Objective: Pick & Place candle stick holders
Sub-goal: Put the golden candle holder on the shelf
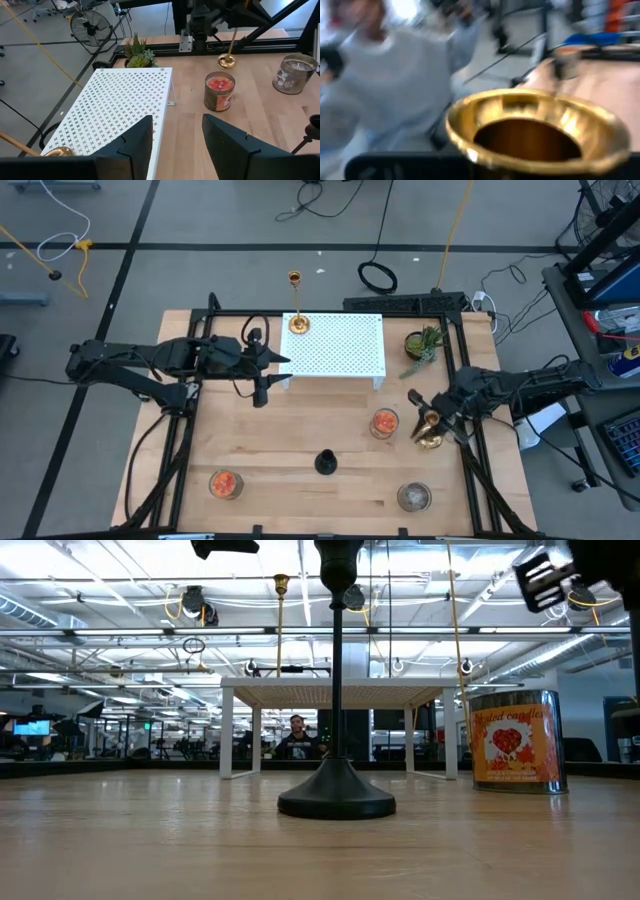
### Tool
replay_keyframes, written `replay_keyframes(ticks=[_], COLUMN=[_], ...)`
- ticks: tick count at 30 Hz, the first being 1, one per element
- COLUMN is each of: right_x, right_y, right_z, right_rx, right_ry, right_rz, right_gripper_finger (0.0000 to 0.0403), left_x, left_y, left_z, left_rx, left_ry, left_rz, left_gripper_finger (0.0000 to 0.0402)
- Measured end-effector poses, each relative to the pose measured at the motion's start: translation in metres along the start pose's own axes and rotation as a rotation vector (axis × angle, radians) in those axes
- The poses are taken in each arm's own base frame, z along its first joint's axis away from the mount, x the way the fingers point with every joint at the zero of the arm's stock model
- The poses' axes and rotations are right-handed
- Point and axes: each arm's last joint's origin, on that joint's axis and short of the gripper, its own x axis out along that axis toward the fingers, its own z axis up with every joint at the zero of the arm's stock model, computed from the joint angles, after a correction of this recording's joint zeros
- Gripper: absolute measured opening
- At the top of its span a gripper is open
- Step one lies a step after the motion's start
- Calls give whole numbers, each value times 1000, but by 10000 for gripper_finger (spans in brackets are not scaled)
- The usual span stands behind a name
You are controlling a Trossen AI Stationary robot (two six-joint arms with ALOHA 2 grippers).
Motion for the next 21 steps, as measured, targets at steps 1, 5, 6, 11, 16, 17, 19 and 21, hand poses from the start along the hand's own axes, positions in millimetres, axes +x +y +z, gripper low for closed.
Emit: replay_keyframes(ticks=[1, 5, 6, 11, 16, 17, 19, 21], right_x=[0, 0, -1, -2, -5, -6, -8, -10], right_y=[-1, -3, -3, -2, 2, 3, 5, 6], right_z=[2, 7, 8, 17, 30, 34, 40, 46], right_rx=[24, 63, 66, 12, -58, -77, -113, -154], right_ry=[-25, -88, -104, -191, -321, -353, -428, -499], right_rz=[-33, -124, -139, -154, -126, -122, -135, -176], right_gripper_finger=[58, 57, 55, 44, 45, 45, 45, 45], left_x=[0, 0, 0, 0, 0, 0, 0, 0], left_y=[0, 0, 0, 0, 0, 0, 0, 0], left_z=[0, 0, 0, 0, 0, 0, 0, 0], left_rx=[0, 2, 4, 4, 4, 4, 4, 4], left_ry=[0, 0, 0, 0, 1, 1, 1, 1], left_rz=[0, 0, 0, 0, 0, 0, 0, 0], left_gripper_finger=[179, 179, 179, 179, 179, 179, 179, 179])
